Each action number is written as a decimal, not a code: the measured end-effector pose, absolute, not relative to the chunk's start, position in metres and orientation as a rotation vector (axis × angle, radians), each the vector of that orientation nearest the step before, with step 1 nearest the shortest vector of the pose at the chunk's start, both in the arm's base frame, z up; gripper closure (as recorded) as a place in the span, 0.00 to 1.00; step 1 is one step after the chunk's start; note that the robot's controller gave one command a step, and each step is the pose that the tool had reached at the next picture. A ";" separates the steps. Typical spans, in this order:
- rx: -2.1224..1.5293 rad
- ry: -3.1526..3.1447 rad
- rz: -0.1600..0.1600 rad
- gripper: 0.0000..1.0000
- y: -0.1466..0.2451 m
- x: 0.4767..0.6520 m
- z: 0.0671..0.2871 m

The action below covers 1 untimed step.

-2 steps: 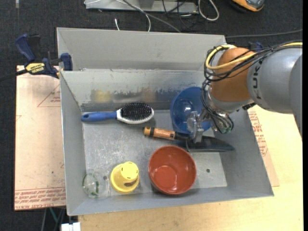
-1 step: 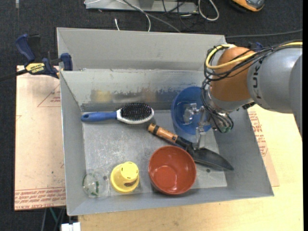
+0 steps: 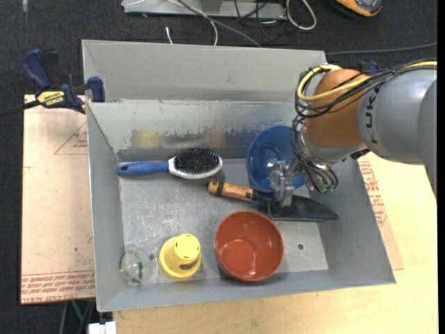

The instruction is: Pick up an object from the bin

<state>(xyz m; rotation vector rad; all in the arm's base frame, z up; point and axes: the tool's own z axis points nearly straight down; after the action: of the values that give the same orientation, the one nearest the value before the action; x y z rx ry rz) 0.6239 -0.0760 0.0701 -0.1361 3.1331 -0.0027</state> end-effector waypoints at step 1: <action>-0.137 3.133 -0.003 1.00 -0.076 0.624 0.070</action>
Offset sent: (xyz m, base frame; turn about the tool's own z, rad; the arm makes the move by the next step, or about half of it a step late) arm 0.0000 0.0000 0.0000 0.0000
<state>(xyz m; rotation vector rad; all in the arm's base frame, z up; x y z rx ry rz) 0.6240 -0.0760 0.0701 -0.1368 3.1330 -0.0027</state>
